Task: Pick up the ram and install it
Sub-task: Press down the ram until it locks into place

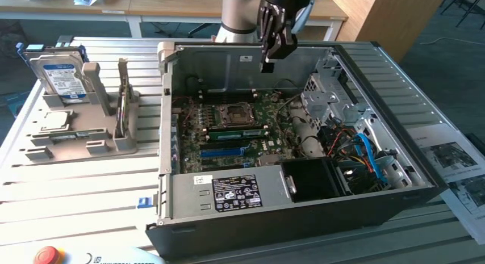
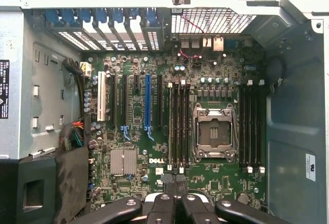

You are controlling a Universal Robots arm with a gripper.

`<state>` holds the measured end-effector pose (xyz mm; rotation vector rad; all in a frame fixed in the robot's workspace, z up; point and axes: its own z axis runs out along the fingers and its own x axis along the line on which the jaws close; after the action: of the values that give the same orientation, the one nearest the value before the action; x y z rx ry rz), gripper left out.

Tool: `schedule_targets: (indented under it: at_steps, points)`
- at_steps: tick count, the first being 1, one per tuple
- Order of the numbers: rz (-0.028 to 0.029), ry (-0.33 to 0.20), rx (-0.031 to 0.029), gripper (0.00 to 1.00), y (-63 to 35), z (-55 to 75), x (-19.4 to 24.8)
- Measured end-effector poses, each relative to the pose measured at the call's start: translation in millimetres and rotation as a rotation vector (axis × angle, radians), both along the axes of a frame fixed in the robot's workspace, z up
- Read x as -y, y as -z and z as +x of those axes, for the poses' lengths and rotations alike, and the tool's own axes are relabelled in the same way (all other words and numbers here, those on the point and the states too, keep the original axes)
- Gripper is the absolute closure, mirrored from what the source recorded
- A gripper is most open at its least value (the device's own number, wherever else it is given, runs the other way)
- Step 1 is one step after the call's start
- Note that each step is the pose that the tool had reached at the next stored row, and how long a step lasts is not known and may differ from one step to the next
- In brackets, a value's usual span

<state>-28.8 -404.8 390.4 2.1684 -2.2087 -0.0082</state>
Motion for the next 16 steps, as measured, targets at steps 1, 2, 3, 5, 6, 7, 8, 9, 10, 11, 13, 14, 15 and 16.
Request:
schedule_targets:
  at_steps: [1, 2, 3, 5, 6, 7, 8, 9, 10, 11, 13, 14, 15, 16]
  points:
    - [0.0, 0.0, 0.0, 0.9, 0.0, 0.0, 0.0]
    - [0.0, 0.0, 0.0, 0.9, 0.0, 0.0, 0.0]
    - [0.0, 0.0, 0.0, 0.9, 0.0, 0.0, 0.0]
    - [0.0, 0.0, 0.0, 0.9, 0.0, 0.0, 0.0]
    - [0.0, 0.0, 0.0, 0.9, 0.0, 0.0, 0.0]
    - [0.0, 0.0, 0.0, 0.9, 0.0, 0.0, 0.0]
    - [0.0, 0.0, 0.0, 0.9, 0.0, 0.0, 0.0]
    - [0.0, 0.0, 0.0, 0.9, 0.0, 0.0, 0.0]
    - [0.0, 0.0, 0.0, 0.9, 0.0, 0.0, 0.0]
    - [0.0, 0.001, 0.0, 0.9, 0.0, 0.0, 0.0]
    - [0.0001, 0.017, 0.0, 0.9, 0.1, 0.0, 0.0]
    - [0.0001, 0.035, 0.0, 0.9, 0.1, 0.0, 0.0]
    - [0.0001, 0.053, 0.0001, 0.9, 0.1, 0.0, 0.0]
    - [-0.0001, 0.071, 0.0, 0.9, 0.1, 0.0, 0.0]
